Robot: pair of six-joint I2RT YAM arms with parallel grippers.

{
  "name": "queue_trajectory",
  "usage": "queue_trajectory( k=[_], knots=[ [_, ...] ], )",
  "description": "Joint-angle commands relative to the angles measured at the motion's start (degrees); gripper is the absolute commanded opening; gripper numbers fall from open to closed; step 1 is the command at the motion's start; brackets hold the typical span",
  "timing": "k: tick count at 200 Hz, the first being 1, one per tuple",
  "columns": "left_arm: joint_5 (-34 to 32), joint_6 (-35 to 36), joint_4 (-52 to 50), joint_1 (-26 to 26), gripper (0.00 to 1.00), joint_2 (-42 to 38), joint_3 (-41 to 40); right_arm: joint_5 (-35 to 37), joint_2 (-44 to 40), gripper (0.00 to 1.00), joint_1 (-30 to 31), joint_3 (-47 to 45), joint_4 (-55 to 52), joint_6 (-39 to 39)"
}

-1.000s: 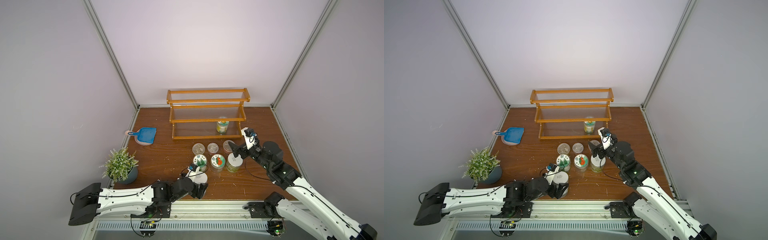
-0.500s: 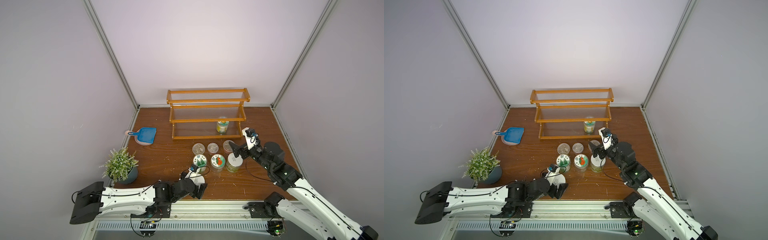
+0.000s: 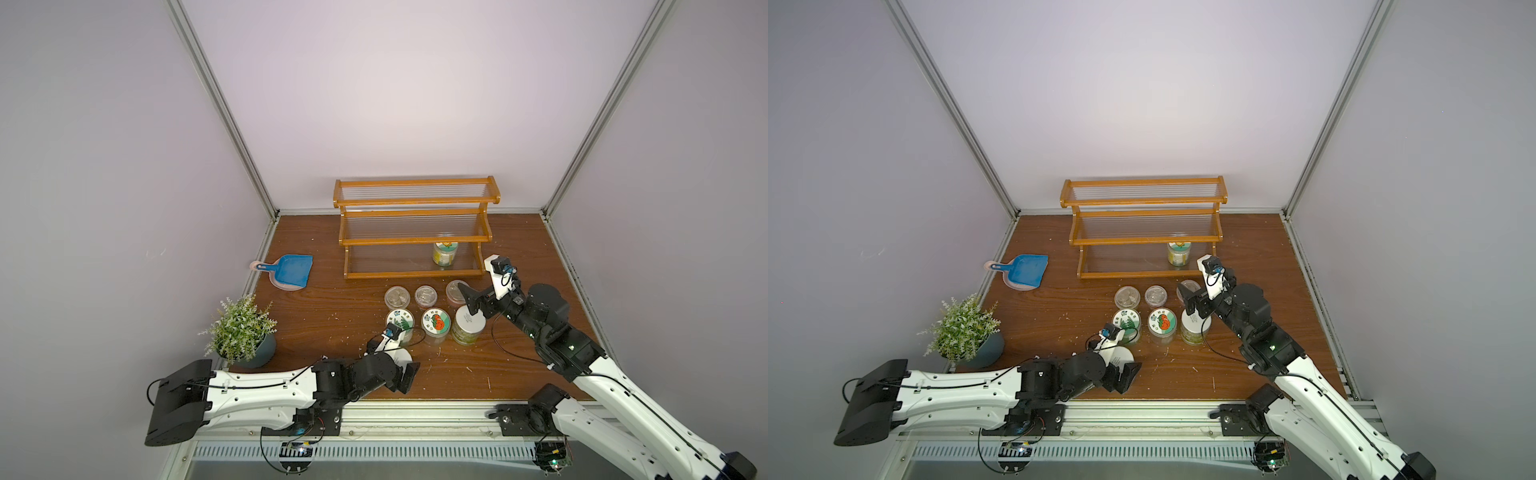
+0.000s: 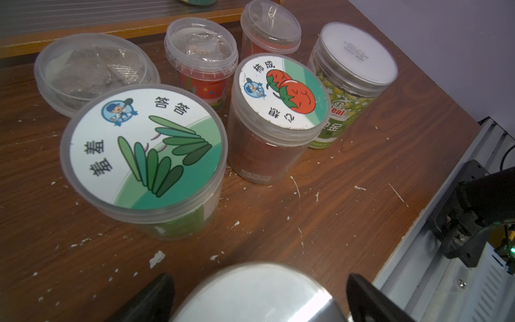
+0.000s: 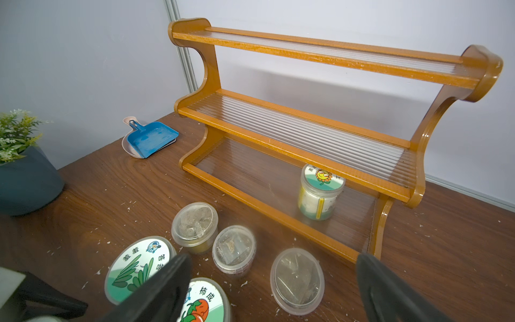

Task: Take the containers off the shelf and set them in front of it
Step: 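Place the container at the center of the board, then pick up a container from the shelf.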

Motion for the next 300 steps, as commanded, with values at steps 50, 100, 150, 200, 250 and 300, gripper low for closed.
queue_trajectory(
  k=[50, 100, 150, 200, 250, 300],
  knots=[
    [-3.9, 0.1, -5.9, -0.4, 1.00, -0.6, 4.3, 0.6, -0.8, 0.99, -0.2, 1.1, 1.4, -0.7],
    [-6.1, 2.5, -13.5, -0.1, 0.99, -4.8, 9.5, 1.1, 4.0, 0.99, -0.2, -0.7, 4.5, 3.9],
    [0.9, 9.0, -10.4, 8.8, 1.00, -5.0, 11.3, 5.9, 13.8, 0.99, -0.7, -5.3, 14.4, 10.3],
    [6.9, 13.9, -6.1, 15.5, 1.00, -3.2, 12.5, 9.1, 27.7, 0.99, -3.4, -6.7, 31.8, 10.0],
    [10.4, 15.3, -6.4, 18.8, 1.00, -4.4, 12.7, 8.8, 41.6, 0.99, -5.0, -1.8, 42.2, 6.8],
    [10.8, 14.9, -6.8, 19.0, 0.99, -5.6, 12.2, 7.7, 52.0, 0.99, -6.2, 5.6, 45.4, 5.7]
  ],
)
